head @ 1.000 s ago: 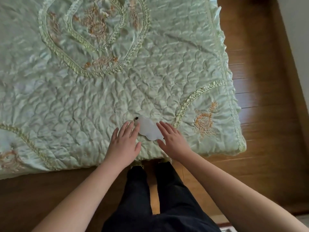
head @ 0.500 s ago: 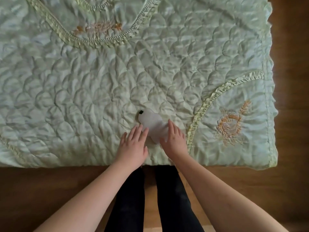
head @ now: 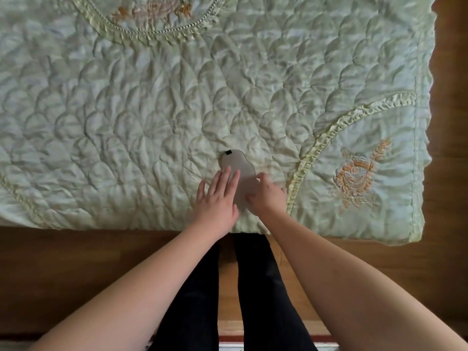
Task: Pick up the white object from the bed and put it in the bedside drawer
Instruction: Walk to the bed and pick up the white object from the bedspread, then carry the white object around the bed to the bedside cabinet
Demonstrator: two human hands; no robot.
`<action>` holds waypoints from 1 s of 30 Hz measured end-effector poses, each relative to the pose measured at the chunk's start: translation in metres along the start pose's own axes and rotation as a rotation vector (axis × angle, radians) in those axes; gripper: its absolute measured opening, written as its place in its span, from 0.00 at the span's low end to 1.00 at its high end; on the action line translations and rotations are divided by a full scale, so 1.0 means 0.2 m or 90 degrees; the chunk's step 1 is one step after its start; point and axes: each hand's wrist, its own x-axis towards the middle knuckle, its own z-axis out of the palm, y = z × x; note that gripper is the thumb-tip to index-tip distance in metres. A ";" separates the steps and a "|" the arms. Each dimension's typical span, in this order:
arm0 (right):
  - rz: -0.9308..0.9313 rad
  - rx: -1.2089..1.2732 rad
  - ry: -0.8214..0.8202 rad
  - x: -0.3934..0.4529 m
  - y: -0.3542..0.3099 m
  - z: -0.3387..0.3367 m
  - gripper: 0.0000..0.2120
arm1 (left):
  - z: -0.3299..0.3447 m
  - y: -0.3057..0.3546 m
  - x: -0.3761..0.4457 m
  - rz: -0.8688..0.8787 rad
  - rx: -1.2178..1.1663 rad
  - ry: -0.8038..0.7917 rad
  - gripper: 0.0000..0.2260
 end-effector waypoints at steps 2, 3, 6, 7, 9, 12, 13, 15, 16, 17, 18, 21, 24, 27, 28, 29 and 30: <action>-0.011 -0.020 -0.014 -0.01 0.00 -0.03 0.14 | -0.01 0.02 -0.02 0.010 -0.004 0.002 0.37; -0.011 -0.011 -0.021 -0.01 0.00 -0.04 0.13 | -0.01 0.02 -0.02 0.013 -0.008 0.004 0.37; 0.006 0.049 -0.046 -0.06 0.00 -0.10 0.13 | -0.02 0.01 -0.03 0.027 -0.013 -0.025 0.38; 0.007 0.081 -0.058 -0.08 0.00 -0.13 0.12 | -0.03 0.01 -0.04 0.033 -0.018 -0.044 0.39; 0.002 0.169 -0.069 -0.15 0.00 -0.19 0.11 | -0.06 0.01 -0.07 0.040 -0.043 -0.072 0.39; -0.027 0.256 -0.027 -0.28 -0.03 -0.31 0.11 | -0.15 0.02 -0.14 0.060 -0.081 -0.078 0.38; -0.047 0.275 -0.014 -0.33 -0.05 -0.36 0.11 | -0.19 0.03 -0.16 0.066 -0.092 -0.076 0.38; -0.093 0.310 0.005 -0.44 -0.09 -0.45 0.10 | -0.27 0.06 -0.21 0.075 -0.125 -0.064 0.39; -0.116 0.319 0.015 -0.50 -0.12 -0.50 0.09 | -0.33 0.08 -0.24 0.082 -0.152 -0.041 0.41; -0.143 0.321 0.027 -0.56 -0.14 -0.55 0.08 | -0.39 0.10 -0.26 0.096 -0.185 0.001 0.43; -0.172 0.319 0.040 -0.62 -0.16 -0.60 0.08 | -0.45 0.12 -0.29 0.118 -0.216 0.057 0.45; -0.277 0.338 0.086 -0.79 -0.21 -0.75 0.17 | -0.63 0.17 -0.36 0.195 -0.268 0.218 0.49; -0.343 0.339 0.169 -0.94 -0.23 -0.89 0.19 | -0.82 0.22 -0.44 0.227 -0.307 0.290 0.50; -0.376 0.315 0.284 -1.05 -0.25 -1.00 0.16 | -0.97 0.27 -0.51 0.251 -0.333 0.320 0.51; -0.394 0.308 0.328 -1.08 -0.26 -1.03 0.15 | -1.01 0.30 -0.53 0.263 -0.339 0.331 0.51; -0.412 0.303 0.364 -1.11 -0.28 -1.07 0.15 | -1.06 0.32 -0.54 0.274 -0.345 0.340 0.51; -0.426 0.298 0.388 -1.13 -0.29 -1.10 0.15 | -1.10 0.33 -0.55 0.285 -0.350 0.350 0.51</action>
